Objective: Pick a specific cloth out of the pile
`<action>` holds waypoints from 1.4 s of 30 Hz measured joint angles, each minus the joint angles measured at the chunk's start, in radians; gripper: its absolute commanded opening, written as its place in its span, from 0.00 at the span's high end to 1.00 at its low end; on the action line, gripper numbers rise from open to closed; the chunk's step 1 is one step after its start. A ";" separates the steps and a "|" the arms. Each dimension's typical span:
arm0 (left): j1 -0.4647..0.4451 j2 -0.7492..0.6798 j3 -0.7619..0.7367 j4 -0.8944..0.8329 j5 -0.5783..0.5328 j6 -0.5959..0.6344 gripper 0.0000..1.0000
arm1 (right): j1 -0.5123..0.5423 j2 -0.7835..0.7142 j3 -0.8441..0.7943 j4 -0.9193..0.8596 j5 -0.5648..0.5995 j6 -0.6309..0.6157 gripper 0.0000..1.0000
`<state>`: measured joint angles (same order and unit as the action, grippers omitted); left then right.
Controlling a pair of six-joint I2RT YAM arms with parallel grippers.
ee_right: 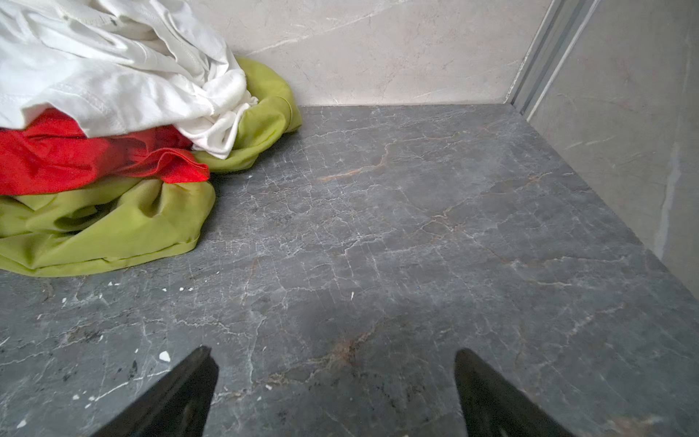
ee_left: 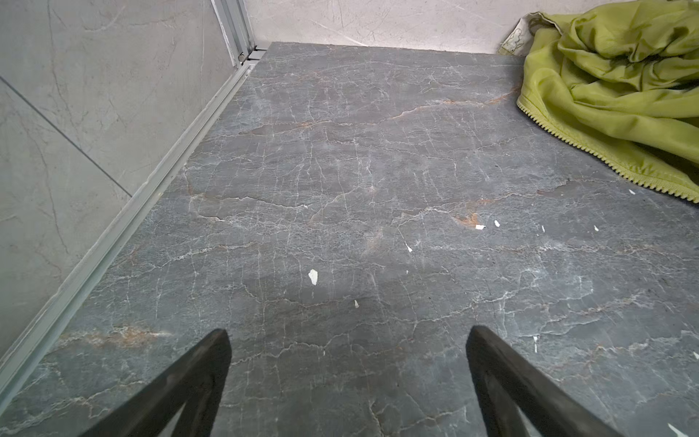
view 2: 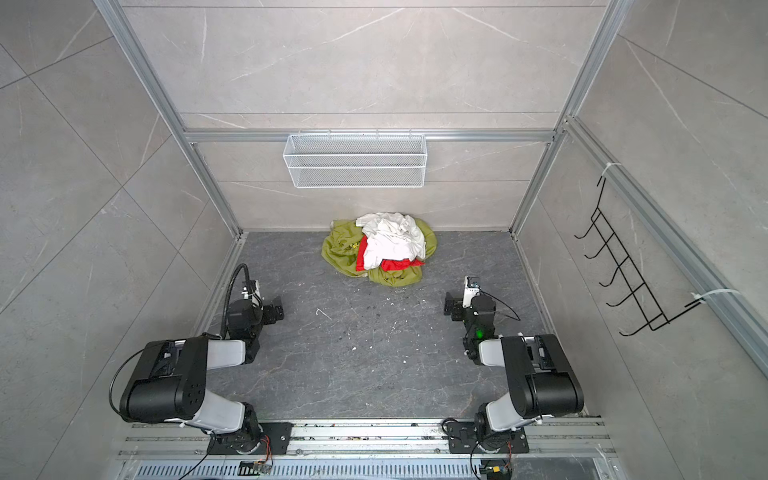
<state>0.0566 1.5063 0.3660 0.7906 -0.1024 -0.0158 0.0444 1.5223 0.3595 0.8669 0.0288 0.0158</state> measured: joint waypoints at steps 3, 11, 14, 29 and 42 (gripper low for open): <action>0.000 0.000 0.000 0.000 0.000 0.000 0.00 | -0.002 0.000 0.000 0.000 -0.005 0.000 0.00; 0.000 0.000 0.000 0.000 0.000 0.000 0.00 | -0.007 0.000 0.000 0.001 -0.012 0.000 0.00; 0.000 0.000 0.000 0.000 0.000 0.000 0.00 | -0.007 0.000 0.000 0.001 -0.011 0.000 0.00; -0.002 0.000 0.000 0.000 0.000 0.000 0.00 | -0.008 0.000 0.000 0.001 -0.018 0.000 0.00; -0.005 0.000 0.000 0.001 0.000 0.000 0.00 | -0.008 0.000 0.000 0.001 -0.018 0.000 0.00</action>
<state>0.0521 1.5063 0.3660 0.7914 -0.1028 -0.0158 0.0368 1.5223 0.3592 0.8680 0.0105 0.0162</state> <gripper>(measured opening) 0.998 0.997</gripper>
